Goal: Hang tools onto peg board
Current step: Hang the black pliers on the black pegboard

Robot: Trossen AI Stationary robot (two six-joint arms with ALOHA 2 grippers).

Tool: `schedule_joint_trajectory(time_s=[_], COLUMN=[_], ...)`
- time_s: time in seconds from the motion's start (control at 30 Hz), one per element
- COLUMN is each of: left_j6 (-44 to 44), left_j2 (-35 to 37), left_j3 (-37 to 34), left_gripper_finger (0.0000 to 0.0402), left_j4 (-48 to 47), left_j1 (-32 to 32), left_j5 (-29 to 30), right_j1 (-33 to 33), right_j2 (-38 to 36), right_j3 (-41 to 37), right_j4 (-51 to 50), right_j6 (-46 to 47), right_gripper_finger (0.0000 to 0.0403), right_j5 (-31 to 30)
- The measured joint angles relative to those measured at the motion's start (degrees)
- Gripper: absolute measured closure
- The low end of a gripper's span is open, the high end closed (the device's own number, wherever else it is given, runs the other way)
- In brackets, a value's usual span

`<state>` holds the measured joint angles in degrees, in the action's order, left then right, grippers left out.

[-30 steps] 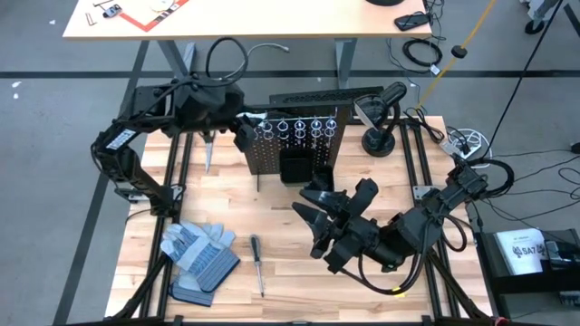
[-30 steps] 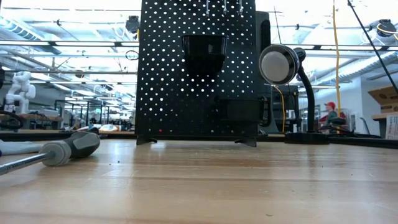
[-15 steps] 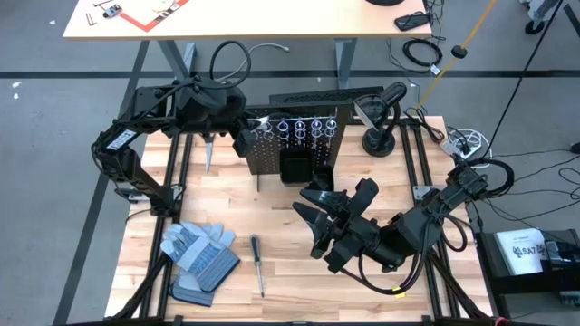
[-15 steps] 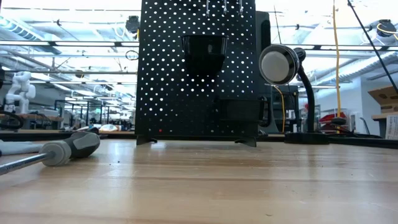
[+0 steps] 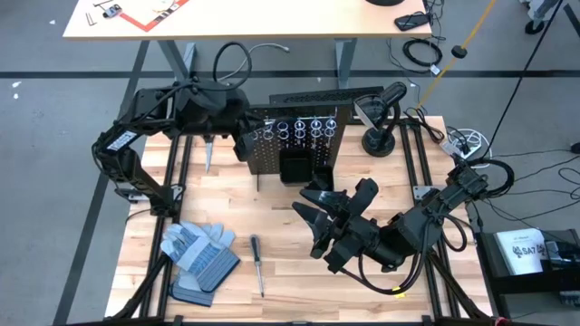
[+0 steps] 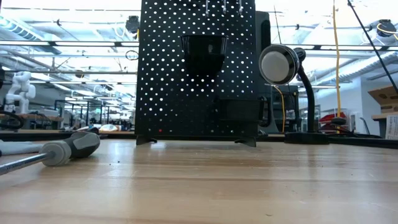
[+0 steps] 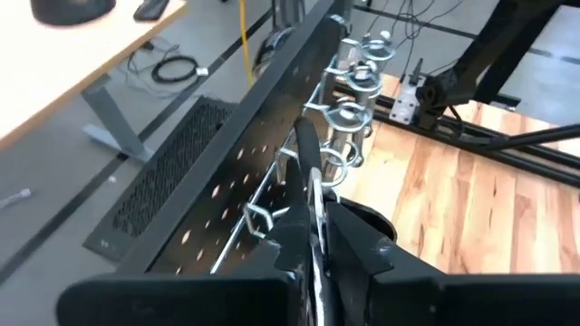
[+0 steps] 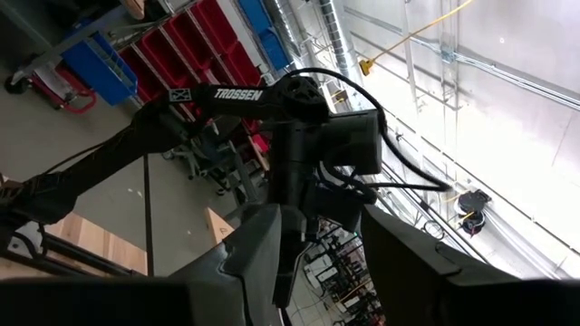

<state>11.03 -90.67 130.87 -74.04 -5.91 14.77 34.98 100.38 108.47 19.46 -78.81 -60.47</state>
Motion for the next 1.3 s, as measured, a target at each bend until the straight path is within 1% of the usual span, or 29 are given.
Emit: schedule_joint_trajectory(time_s=[0.37, 0.53, 0.77, 0.93, 1.07, 1.3], left_j6=[-5.8, -8.6, -10.5, -10.6, -11.5, -11.5], left_j2=[0.1, 0.1, 0.1, 0.1, 0.2, 0.2], left_j3=[0.0, 0.0, 0.0, 0.8, 2.1, 3.4], left_gripper_finger=[0.0371, 0.0371, 0.0371, 0.0372, 0.0376, 0.0377], left_j4=[-0.2, -0.1, 0.0, 0.1, 0.3, -0.6], left_j1=[2.1, 3.5, 4.6, 4.6, 5.6, 7.1], left_j5=[0.3, 0.5, 2.2, 2.3, 3.0, 3.6], right_j1=[0.0, 0.0, -1.6, -5.0, -9.6, -17.8], right_j2=[0.0, 0.0, 0.0, 0.0, 0.0, 0.0], right_j3=[0.0, 0.0, 0.0, 0.0, 0.0, 0.0], right_j4=[-0.2, -3.1, -11.9, -21.9, -29.1, -29.8], right_j6=[-0.3, 0.3, 8.3, 19.2, 26.6, 28.7], right_gripper_finger=[0.0252, 0.0252, 0.0252, 0.0252, 0.0252, 0.0252], right_j5=[-1.2, -1.9, -1.9, 3.2, 8.0, 16.5])
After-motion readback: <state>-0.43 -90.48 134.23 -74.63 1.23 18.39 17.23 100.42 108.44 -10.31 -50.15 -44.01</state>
